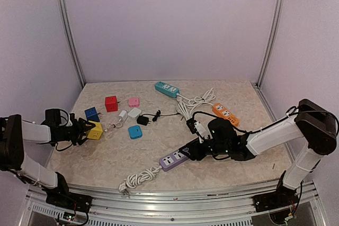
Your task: Pull the plug off the socket
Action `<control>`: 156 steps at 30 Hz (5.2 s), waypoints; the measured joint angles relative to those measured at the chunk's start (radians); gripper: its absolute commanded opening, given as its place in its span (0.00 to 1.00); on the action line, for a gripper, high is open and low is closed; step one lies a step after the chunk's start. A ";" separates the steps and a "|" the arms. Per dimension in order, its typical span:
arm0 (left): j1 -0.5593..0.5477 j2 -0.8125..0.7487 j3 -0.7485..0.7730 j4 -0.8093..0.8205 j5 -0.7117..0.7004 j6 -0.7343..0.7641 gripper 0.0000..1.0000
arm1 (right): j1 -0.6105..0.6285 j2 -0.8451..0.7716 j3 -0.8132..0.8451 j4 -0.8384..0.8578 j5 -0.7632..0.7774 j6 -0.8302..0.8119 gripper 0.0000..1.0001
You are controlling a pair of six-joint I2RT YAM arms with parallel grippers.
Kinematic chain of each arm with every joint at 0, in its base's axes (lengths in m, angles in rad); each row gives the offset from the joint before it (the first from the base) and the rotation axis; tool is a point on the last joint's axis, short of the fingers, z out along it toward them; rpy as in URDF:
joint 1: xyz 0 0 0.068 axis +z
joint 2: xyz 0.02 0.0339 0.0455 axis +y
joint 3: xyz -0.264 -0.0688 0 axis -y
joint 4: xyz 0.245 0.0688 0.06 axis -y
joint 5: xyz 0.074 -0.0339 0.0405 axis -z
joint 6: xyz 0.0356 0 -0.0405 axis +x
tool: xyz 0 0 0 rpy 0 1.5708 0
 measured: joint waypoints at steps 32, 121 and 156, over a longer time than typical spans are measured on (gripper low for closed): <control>0.014 -0.176 -0.008 -0.195 -0.226 -0.013 0.91 | 0.000 -0.011 0.000 0.000 0.005 0.000 0.51; -1.202 0.840 1.260 -0.611 -0.613 0.553 0.45 | -0.272 -0.623 -0.064 -0.376 0.143 -0.134 0.96; -0.662 -0.182 0.452 -0.357 -0.526 0.240 0.99 | -0.278 -0.530 -0.016 -0.380 0.069 -0.145 1.00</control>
